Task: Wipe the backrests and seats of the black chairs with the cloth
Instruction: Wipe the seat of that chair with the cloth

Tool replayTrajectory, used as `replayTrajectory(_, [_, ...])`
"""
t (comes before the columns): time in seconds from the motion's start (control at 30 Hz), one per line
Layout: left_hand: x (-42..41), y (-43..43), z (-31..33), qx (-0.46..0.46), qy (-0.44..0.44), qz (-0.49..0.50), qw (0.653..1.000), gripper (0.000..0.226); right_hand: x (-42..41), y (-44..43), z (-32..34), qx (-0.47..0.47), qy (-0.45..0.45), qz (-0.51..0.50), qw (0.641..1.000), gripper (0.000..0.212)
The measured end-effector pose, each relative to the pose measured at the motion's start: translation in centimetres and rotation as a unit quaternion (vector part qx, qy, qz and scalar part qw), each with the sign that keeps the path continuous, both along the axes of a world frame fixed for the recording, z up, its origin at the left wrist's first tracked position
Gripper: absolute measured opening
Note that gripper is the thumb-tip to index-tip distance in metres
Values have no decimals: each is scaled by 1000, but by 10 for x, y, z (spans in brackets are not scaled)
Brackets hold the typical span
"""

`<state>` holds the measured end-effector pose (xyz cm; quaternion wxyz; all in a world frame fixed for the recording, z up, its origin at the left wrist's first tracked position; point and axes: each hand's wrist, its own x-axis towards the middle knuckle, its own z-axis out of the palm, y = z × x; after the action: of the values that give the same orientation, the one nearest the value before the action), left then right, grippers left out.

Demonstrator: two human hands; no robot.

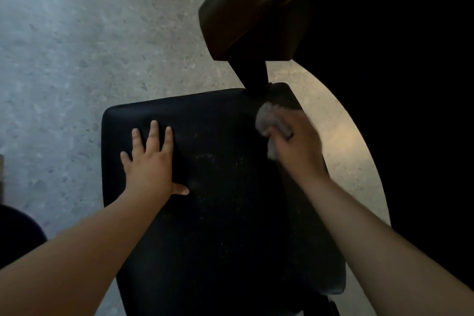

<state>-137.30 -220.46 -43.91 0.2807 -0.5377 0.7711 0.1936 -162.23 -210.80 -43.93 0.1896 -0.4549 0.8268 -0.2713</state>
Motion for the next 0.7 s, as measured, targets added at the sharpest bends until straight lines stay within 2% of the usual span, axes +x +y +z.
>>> replayTrajectory(0.07, [-1, 0, 0, -1, -7, -3, 1000, 140, -29, -30, -11, -26, 72, -91, 993, 34])
replayTrajectory(0.1, [-2, 0, -1, -3, -8, -5, 1000, 140, -42, -44, -18, -18, 78, -108, 991, 35])
replayTrajectory(0.2, [-3, 1, -4, -5, -9, -7, 1000, 140, -56, -70, -42, 33, 35, -106, 993, 33])
replayTrajectory(0.3, [-1, 1, -4, -6, -10, -8, 1000, 140, -35, -59, -41, 20, 5, -124, 992, 36])
replayTrajectory(0.37, [-2, 1, -4, -5, -8, -10, 1000, 140, -18, -36, -31, 7, -40, -84, 996, 37])
replayTrajectory(0.5, [-3, 1, -2, 0, -11, -9, 1000, 140, 13, 8, -13, 46, -123, 101, 986, 34])
replayTrajectory(0.53, [-3, 0, -2, 0, -12, -9, 1000, 140, 13, 8, -9, 37, -112, 96, 988, 33])
replayTrajectory(0.63, [-2, 1, -2, -1, -10, -8, 1000, 140, -18, -22, -12, -26, -8, -47, 999, 32])
replayTrajectory(0.7, [-1, 2, -3, -1, -8, -8, 1000, 139, -41, -53, -22, -5, 22, -107, 994, 39])
